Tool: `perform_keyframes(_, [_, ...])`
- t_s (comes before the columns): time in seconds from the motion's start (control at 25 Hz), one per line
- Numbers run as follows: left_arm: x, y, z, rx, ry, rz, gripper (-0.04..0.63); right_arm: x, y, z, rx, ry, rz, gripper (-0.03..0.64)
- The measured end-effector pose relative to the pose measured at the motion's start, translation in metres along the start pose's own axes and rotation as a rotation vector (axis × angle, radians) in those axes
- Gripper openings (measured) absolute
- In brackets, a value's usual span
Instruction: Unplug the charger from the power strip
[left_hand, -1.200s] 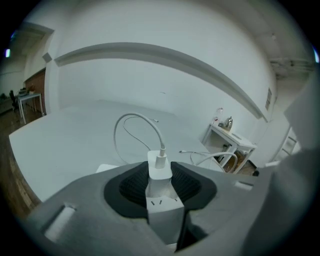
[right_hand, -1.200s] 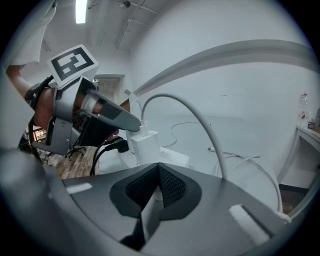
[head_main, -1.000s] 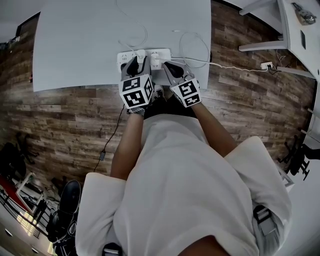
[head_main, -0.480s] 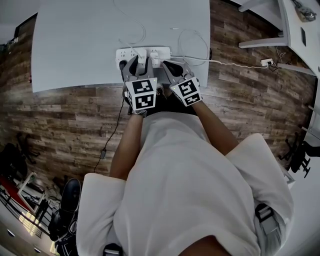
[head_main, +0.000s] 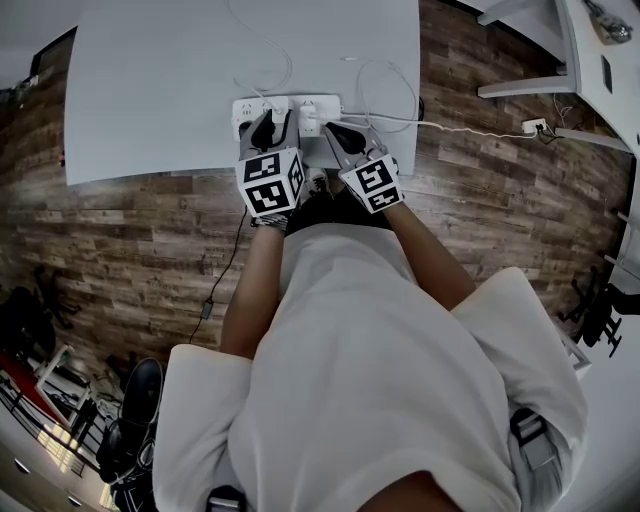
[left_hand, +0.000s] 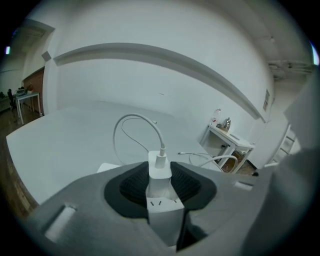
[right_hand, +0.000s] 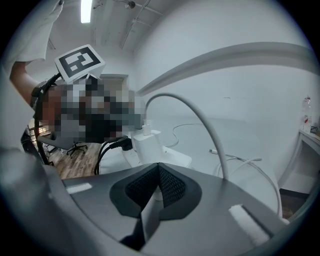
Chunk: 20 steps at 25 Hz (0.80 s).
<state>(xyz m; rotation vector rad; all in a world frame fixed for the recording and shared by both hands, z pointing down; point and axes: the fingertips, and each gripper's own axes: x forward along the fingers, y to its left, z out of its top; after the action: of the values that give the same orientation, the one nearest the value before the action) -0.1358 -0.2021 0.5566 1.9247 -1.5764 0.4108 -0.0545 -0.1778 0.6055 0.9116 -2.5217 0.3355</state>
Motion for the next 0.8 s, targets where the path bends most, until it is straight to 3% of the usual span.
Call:
perform_keyframes(0.24, [-0.005,-0.003,-0.002,0.096,0.012,0.017,0.143,-0.002,0.003,0.001,-0.009,-0.002,0.002,0.002])
perform_keyframes(0.56, [0.003,0.002,0.001,0.043,0.035,0.006,0.143,0.002,0.002,0.001,-0.005,0.013,0.002,0.002])
perform_keyframes(0.8, [0.007,-0.002,0.003,0.049,0.032,0.005,0.143,0.0,-0.001,0.001,-0.004,0.01,0.01,0.002])
